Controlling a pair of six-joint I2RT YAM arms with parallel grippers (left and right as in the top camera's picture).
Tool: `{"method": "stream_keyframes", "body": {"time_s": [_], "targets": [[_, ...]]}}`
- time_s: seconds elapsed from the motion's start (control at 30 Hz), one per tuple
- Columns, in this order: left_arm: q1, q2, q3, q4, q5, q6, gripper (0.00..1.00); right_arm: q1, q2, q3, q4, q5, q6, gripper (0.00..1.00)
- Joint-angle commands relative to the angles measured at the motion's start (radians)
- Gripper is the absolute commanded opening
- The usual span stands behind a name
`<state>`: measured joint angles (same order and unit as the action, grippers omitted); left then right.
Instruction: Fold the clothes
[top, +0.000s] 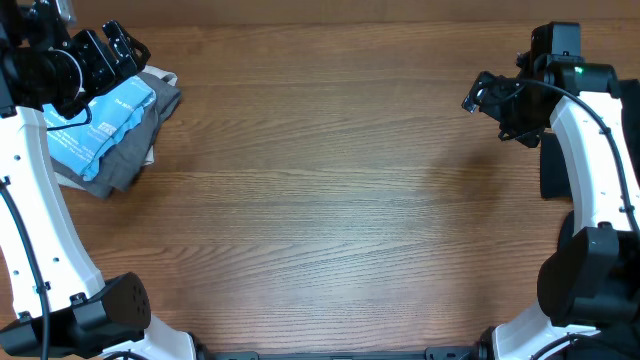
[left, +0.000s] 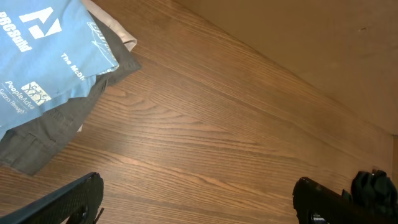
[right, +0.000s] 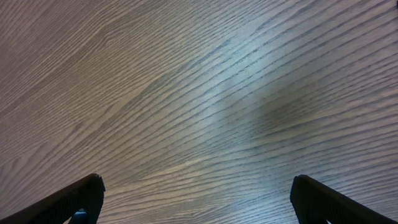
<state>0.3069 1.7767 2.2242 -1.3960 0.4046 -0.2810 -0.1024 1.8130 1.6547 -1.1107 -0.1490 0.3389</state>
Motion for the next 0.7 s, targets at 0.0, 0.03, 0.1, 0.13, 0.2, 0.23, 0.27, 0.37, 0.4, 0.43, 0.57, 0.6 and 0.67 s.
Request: {"method": "stream_keyframes", "body": {"time_s": [0.0, 0.03, 0.1, 0.13, 0.2, 0.23, 0.27, 0.37, 0.4, 0.43, 0.57, 0.6, 0.67], "targets": [[-0.006, 0.003, 0.002, -0.001, 0.003, 0.008, 1.0, 0.002, 0.0, -0.001, 0.005, 0.006, -0.006, 1.0], [-0.006, 0.003, 0.002, -0.001, 0.003, 0.008, 1.0, 0.002, -0.011, -0.001, 0.005, 0.006, -0.006, 1.0], [-0.006, 0.003, 0.002, -0.001, 0.003, 0.008, 1.0, 0.003, -0.031, -0.001, 0.005, 0.006, -0.006, 1.0], [-0.006, 0.003, 0.002, -0.001, 0.003, 0.008, 1.0, 0.003, -0.05, -0.001, 0.005, 0.006, -0.006, 1.0], [-0.006, 0.003, 0.002, -0.001, 0.003, 0.008, 1.0, 0.003, -0.091, -0.001, 0.005, 0.006, -0.006, 1.0], [-0.006, 0.003, 0.002, -0.001, 0.003, 0.008, 1.0, 0.003, -0.12, -0.001, 0.005, 0.006, -0.006, 1.0], [-0.006, 0.003, 0.002, -0.001, 0.003, 0.008, 1.0, 0.003, -0.143, -0.001, 0.005, 0.006, -0.006, 1.0], [-0.006, 0.003, 0.002, -0.001, 0.003, 0.008, 1.0, 0.003, -0.253, -0.001, 0.005, 0.006, -0.006, 1.0], [-0.006, 0.003, 0.002, -0.001, 0.003, 0.008, 1.0, 0.003, -0.286, -0.001, 0.005, 0.006, -0.006, 1.0], [-0.006, 0.003, 0.002, -0.001, 0.003, 0.008, 1.0, 0.003, -0.327, -0.001, 0.005, 0.006, -0.006, 1.0], [-0.006, 0.003, 0.002, -0.001, 0.003, 0.008, 1.0, 0.003, -0.466, -0.001, 0.005, 0.006, -0.006, 1.0], [-0.006, 0.003, 0.002, -0.001, 0.003, 0.008, 1.0, 0.003, -0.499, -0.001, 0.005, 0.006, -0.006, 1.0], [-0.006, 0.003, 0.002, -0.001, 0.003, 0.008, 1.0, 0.003, -0.562, -0.001, 0.005, 0.006, -0.006, 1.0]]}}
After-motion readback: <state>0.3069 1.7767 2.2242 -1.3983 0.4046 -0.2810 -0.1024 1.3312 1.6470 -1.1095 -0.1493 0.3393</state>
